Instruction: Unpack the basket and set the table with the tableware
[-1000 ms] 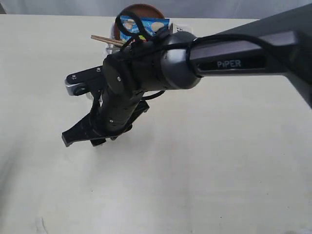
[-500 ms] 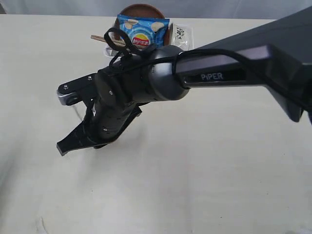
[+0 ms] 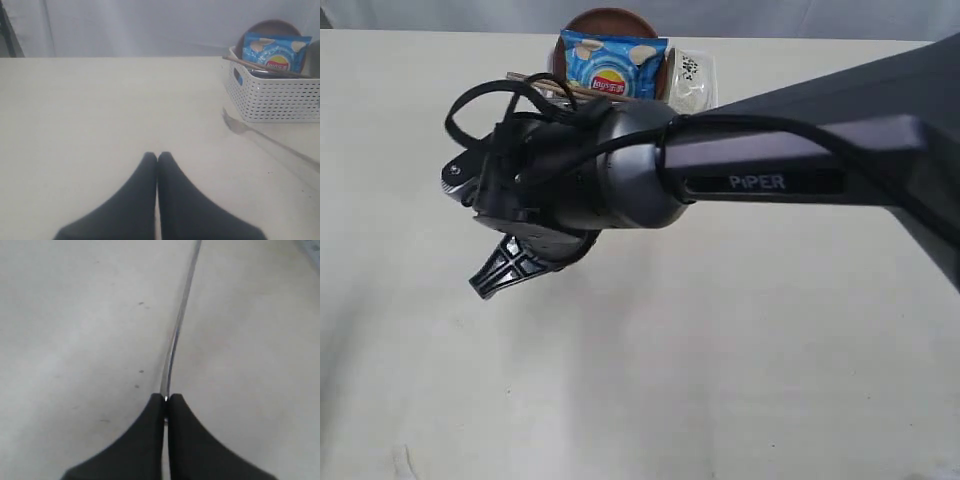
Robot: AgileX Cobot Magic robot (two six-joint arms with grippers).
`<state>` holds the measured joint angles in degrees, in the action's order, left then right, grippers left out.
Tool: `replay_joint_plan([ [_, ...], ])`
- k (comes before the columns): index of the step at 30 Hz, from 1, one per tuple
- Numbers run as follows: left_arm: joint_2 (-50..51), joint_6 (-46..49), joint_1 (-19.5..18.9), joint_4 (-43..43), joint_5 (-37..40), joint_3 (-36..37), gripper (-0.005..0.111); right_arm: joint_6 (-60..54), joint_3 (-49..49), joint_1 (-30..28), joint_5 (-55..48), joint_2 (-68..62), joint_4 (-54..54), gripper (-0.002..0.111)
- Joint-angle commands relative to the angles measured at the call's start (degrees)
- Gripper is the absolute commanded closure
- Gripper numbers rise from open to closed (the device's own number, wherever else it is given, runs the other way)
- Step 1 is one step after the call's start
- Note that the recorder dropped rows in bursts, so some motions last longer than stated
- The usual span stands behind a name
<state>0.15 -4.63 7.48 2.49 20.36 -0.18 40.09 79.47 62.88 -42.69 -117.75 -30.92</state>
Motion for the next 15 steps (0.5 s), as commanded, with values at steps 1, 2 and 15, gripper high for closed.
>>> replay_joint_plan([
  [1, -0.15, -0.24, -0.11, 0.52, -0.61, 0.18, 0.107, 4.03, 2.12, 2.71, -7.65, 0.63, -10.07, 0.109],
  [2, -0.15, -0.24, -0.11, 0.52, -0.61, 0.18, 0.107, 4.03, 2.46, 3.48, -8.49, 0.63, -10.76, 0.109],
  [15, -0.15, -0.24, -0.11, 0.52, -0.61, 0.18, 0.107, -2.08, 4.32, 10.03, -14.61, -4.68, -13.32, 0.109],
])
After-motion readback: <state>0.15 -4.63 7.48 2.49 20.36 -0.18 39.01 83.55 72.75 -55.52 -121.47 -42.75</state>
